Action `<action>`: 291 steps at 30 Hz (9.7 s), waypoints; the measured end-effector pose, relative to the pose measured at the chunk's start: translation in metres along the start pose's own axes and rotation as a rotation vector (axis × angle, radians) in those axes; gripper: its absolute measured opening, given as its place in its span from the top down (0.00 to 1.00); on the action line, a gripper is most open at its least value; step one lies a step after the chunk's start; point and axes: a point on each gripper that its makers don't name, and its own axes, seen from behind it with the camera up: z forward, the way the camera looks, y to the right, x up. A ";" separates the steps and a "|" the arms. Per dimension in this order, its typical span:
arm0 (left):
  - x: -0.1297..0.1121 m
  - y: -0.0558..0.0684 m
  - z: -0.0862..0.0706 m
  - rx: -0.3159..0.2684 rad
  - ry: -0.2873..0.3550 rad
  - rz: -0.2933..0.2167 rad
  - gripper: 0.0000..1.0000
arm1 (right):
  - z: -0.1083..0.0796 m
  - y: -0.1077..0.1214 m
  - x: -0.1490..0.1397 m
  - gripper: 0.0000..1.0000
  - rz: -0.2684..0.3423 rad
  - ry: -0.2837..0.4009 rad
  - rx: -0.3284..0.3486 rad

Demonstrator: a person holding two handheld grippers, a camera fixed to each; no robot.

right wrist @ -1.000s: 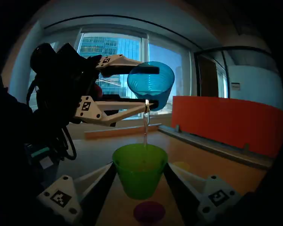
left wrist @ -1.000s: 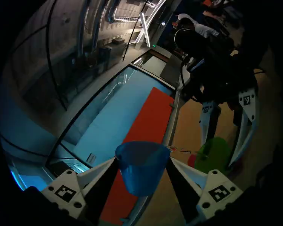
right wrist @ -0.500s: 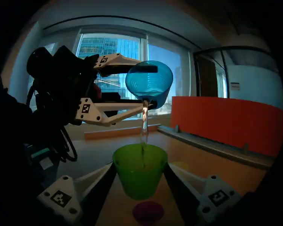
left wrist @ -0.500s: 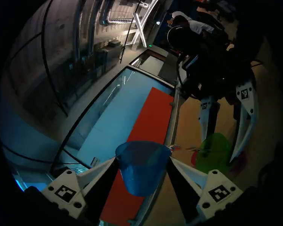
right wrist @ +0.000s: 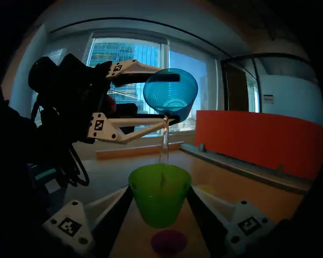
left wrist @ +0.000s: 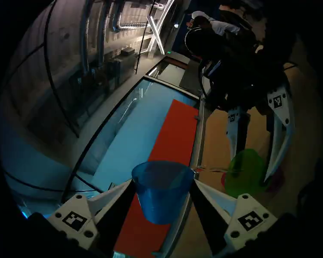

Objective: Pour water

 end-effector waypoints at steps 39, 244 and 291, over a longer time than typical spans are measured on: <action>0.010 -0.008 -0.002 0.030 0.007 0.140 0.15 | 0.000 0.004 0.005 0.11 -0.003 0.013 -0.004; -0.073 0.135 -0.042 -0.312 -0.126 -1.068 0.13 | -0.098 0.062 -0.006 0.11 0.033 -0.087 -0.188; -0.122 0.261 -0.047 -0.595 -0.378 -0.945 0.13 | -0.099 0.072 -0.133 0.11 0.047 -0.453 -0.102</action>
